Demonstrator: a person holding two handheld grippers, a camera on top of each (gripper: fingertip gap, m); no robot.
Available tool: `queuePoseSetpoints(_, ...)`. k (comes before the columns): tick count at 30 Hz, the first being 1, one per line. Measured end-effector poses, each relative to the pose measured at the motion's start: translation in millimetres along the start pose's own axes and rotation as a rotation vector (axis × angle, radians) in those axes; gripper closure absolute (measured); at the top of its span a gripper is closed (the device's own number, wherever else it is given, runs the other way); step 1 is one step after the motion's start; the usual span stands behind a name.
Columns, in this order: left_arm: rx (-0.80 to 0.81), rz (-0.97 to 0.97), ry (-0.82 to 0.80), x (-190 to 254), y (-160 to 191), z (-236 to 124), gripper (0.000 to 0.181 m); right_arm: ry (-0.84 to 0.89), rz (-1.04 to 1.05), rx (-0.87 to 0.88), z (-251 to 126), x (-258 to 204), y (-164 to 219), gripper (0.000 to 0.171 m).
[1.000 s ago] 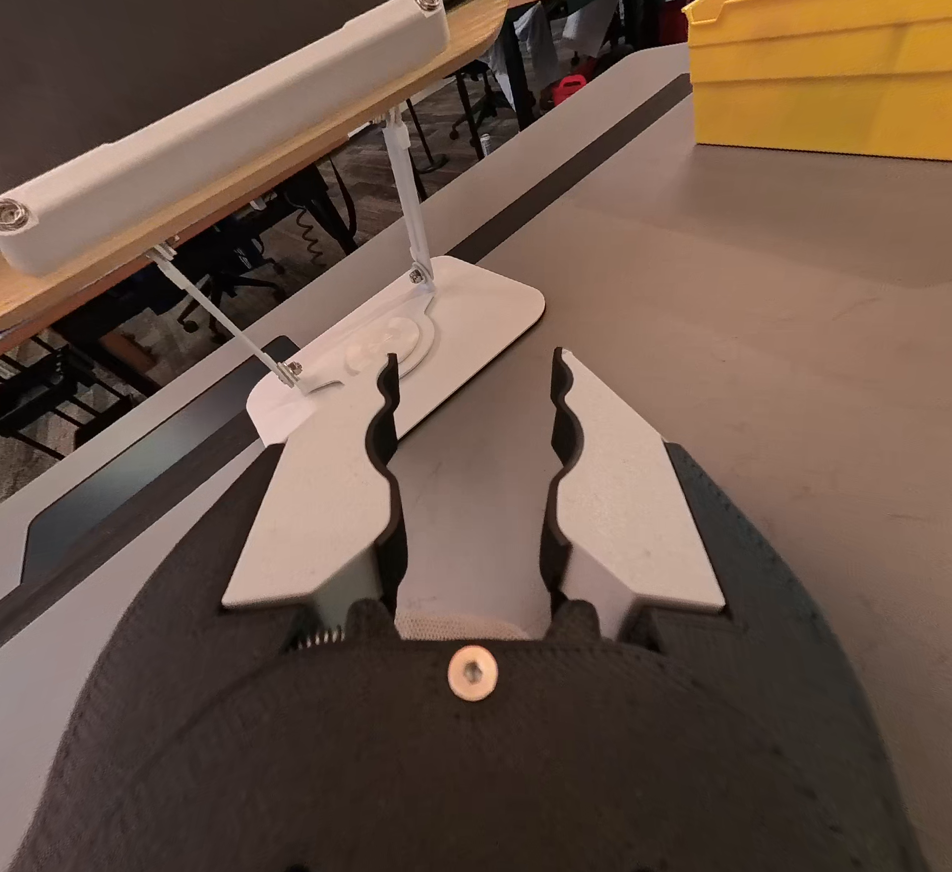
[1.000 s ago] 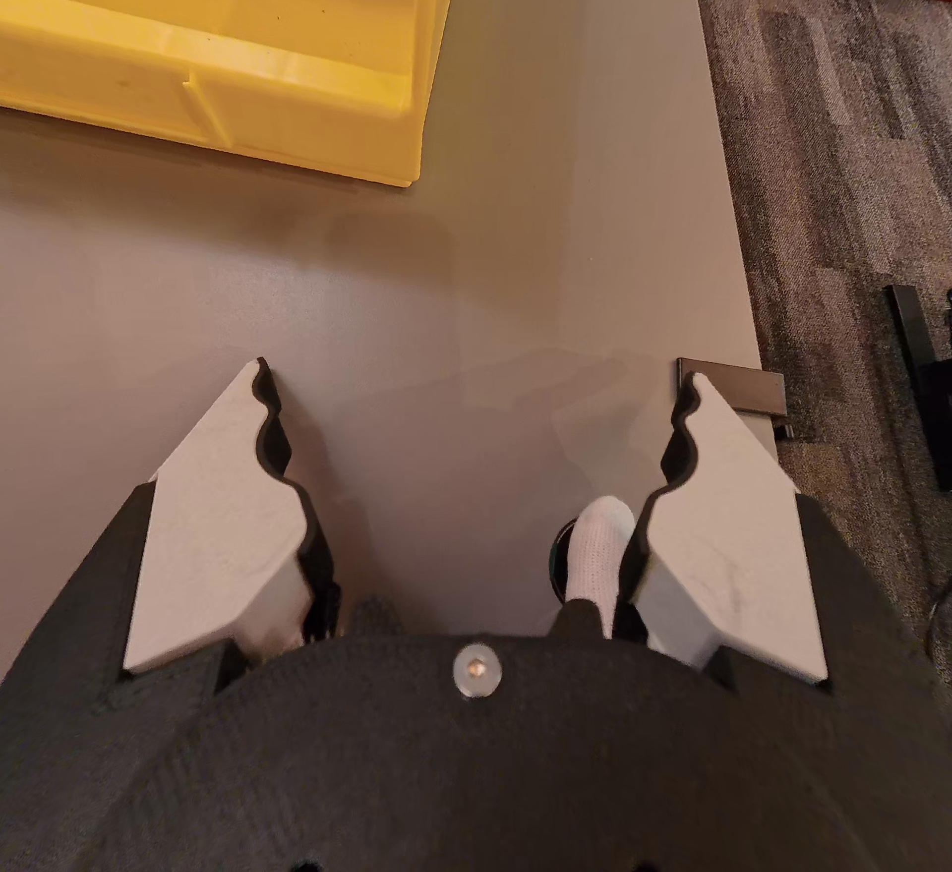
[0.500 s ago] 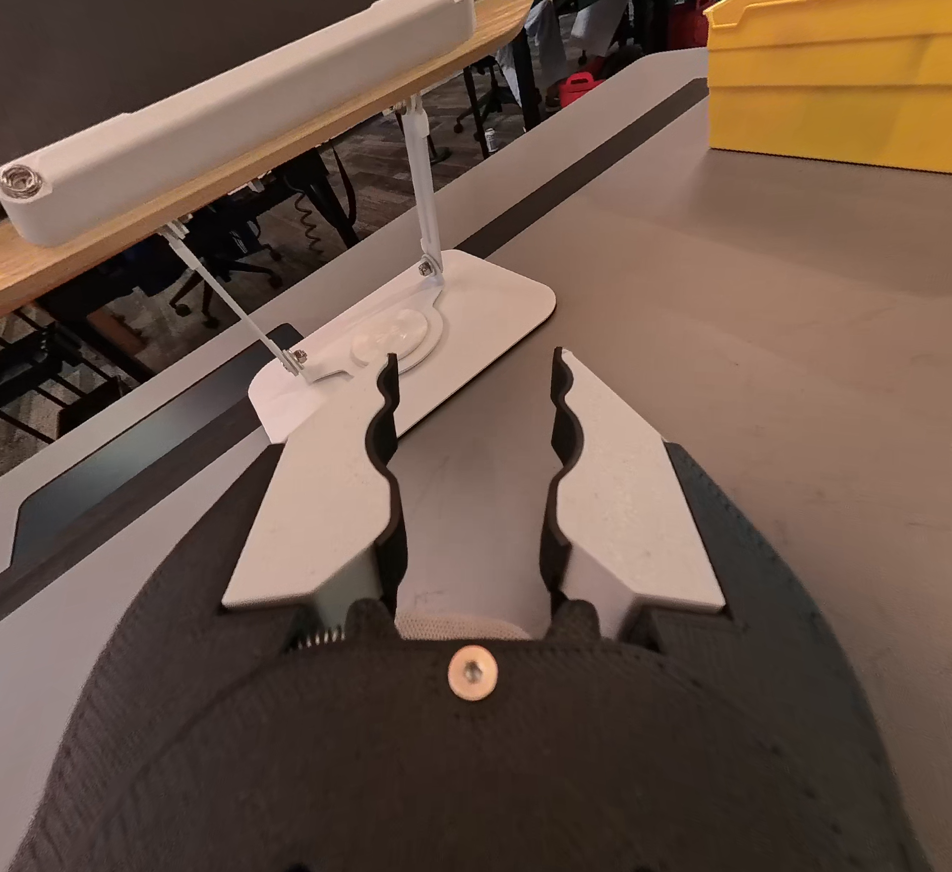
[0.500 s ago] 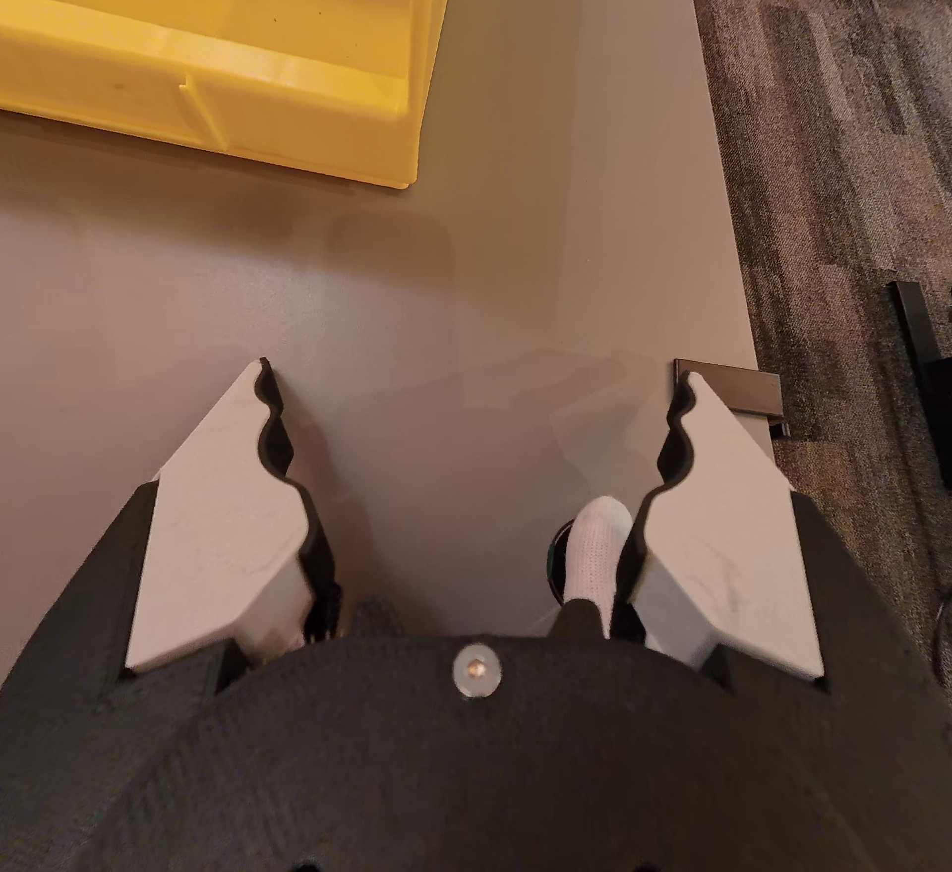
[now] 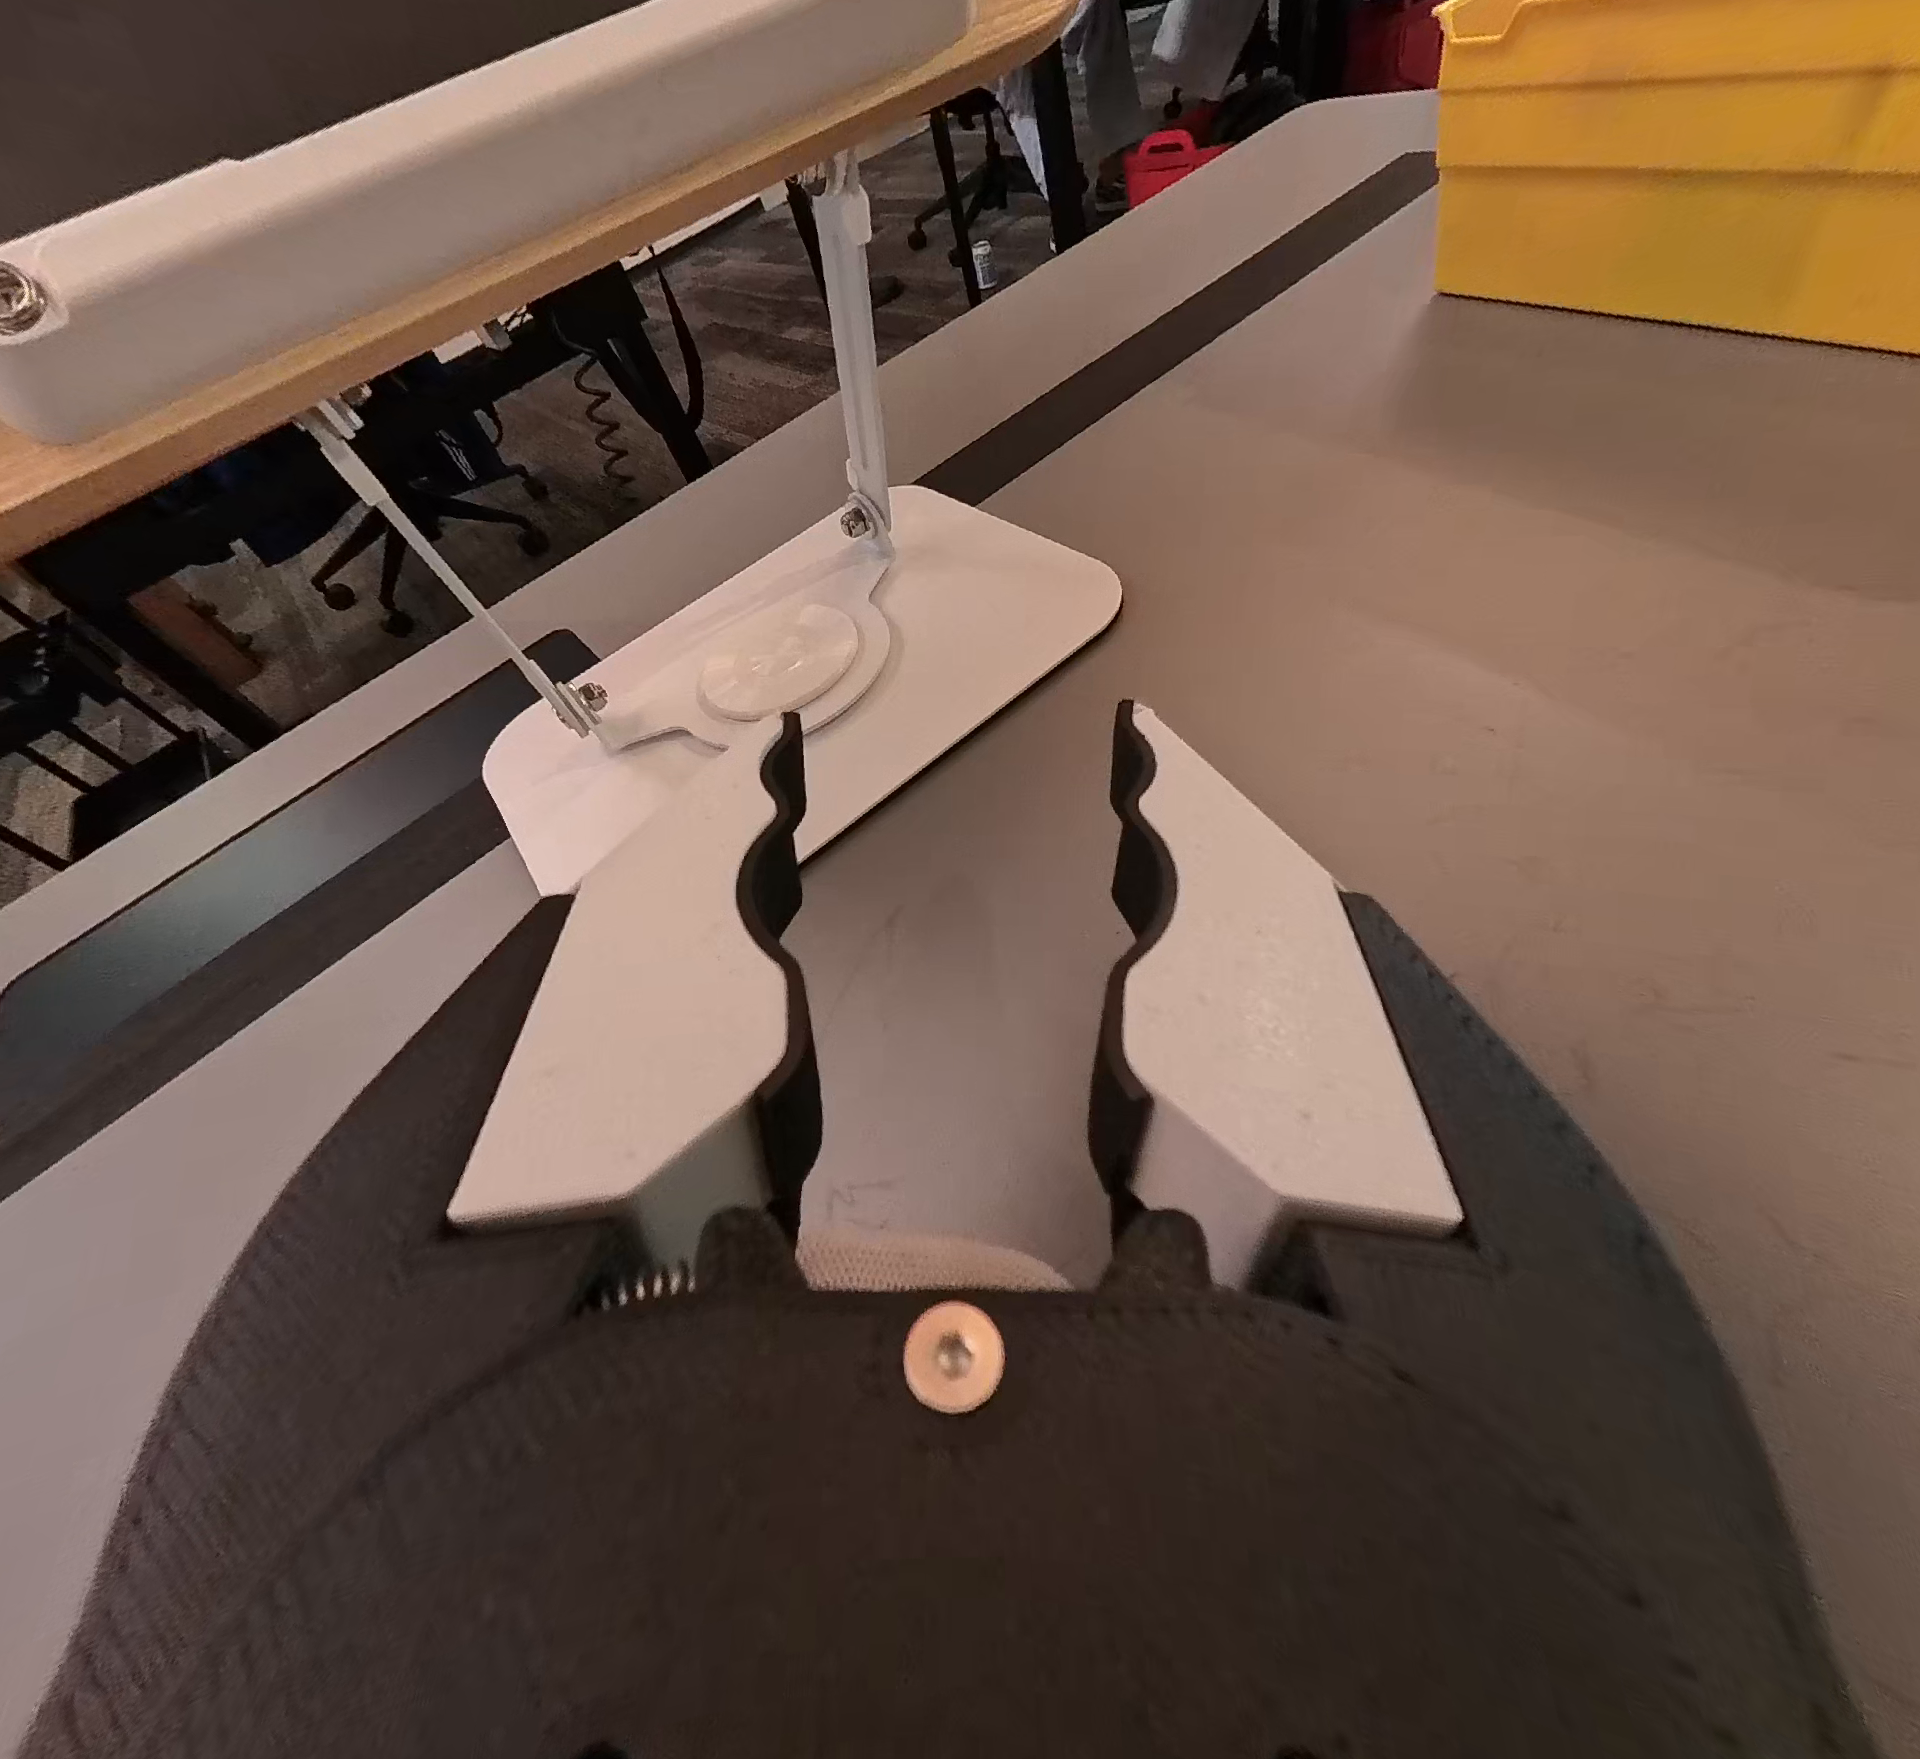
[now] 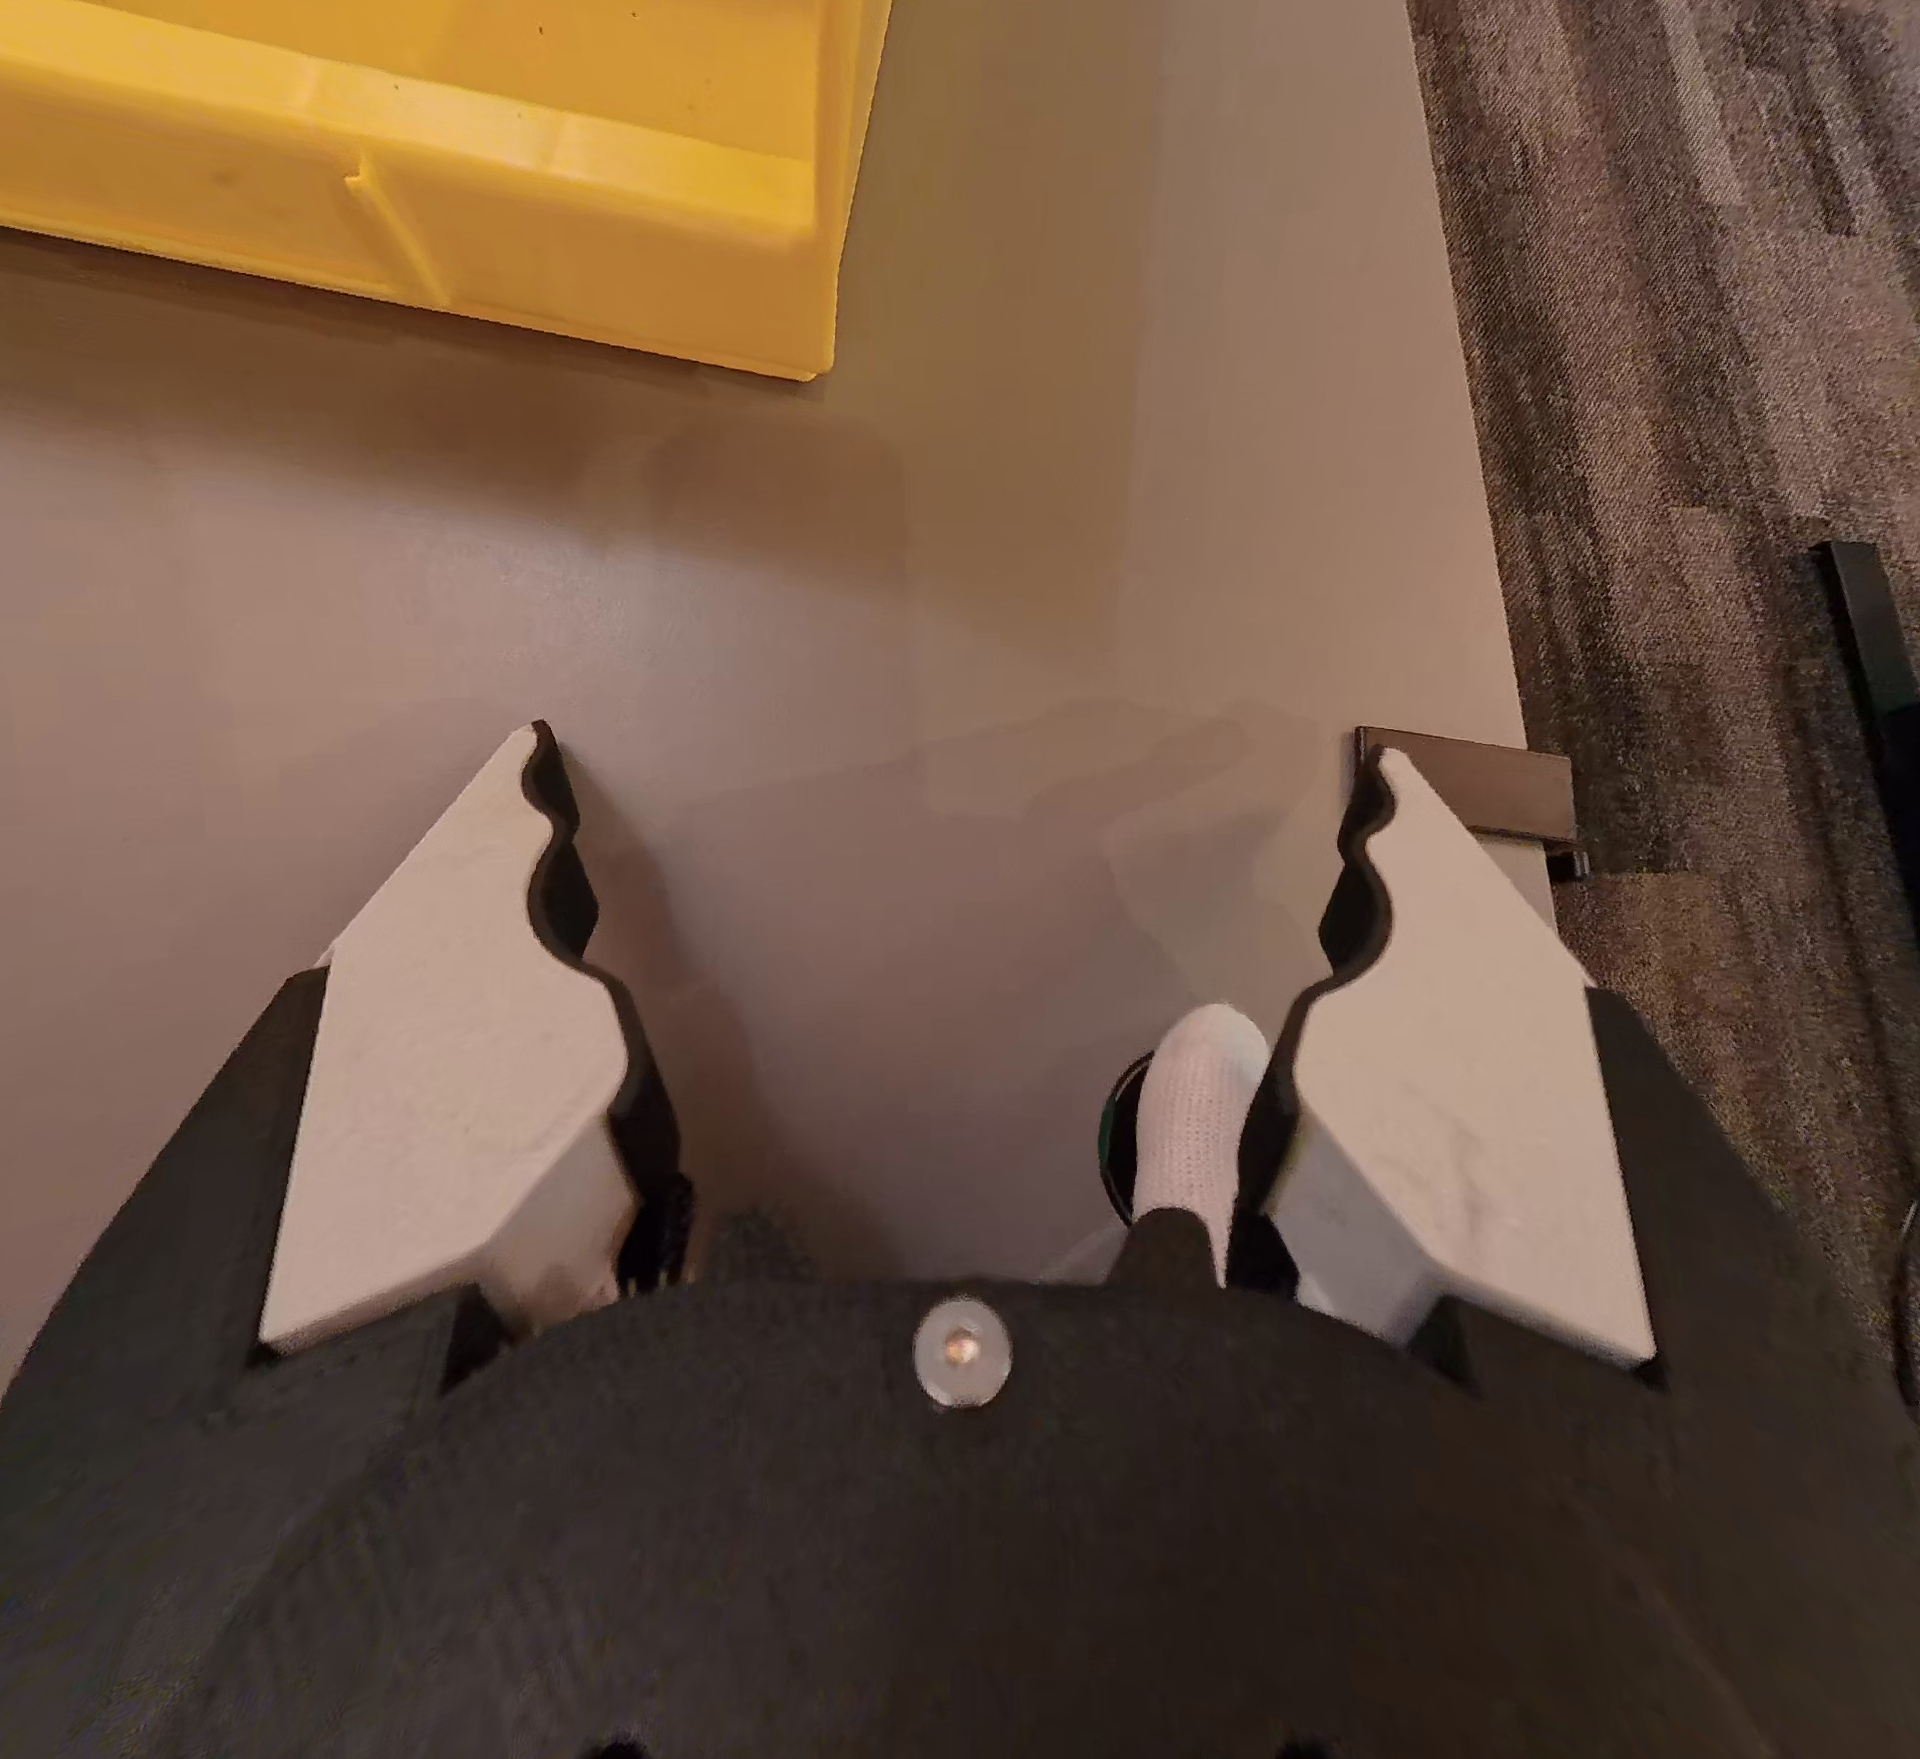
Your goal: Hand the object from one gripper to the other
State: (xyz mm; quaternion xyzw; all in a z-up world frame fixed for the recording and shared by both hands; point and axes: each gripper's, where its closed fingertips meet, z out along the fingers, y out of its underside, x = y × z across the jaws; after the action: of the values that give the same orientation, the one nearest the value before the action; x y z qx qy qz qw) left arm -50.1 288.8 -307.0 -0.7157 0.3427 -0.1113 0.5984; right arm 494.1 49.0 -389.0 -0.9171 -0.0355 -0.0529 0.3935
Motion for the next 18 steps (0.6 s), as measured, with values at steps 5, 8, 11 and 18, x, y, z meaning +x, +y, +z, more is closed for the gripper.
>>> queuePoseSetpoints(5, 0.003, -0.004, -0.002, 0, 3, 1, 0.124, 0.004, 0.004, 0.002, 3, 0, 2, 0.03)
queuePoseSetpoints(8, 0.007, -0.006, 0.0, 0, 3, 1, 0.124, 0.006, 0.006, 0.003, 3, 1, 3, 0.03)
queuePoseSetpoints(11, 0.011, -0.004, 0.002, 1, 2, 0, 0.124, 0.003, 0.001, -0.001, 3, 2, 3, 0.032)
queuePoseSetpoints(18, 0.131, -0.016, -0.082, -24, -53, -25, 0.122, 0.121, -0.155, 0.224, -36, -32, -78, 0.02)
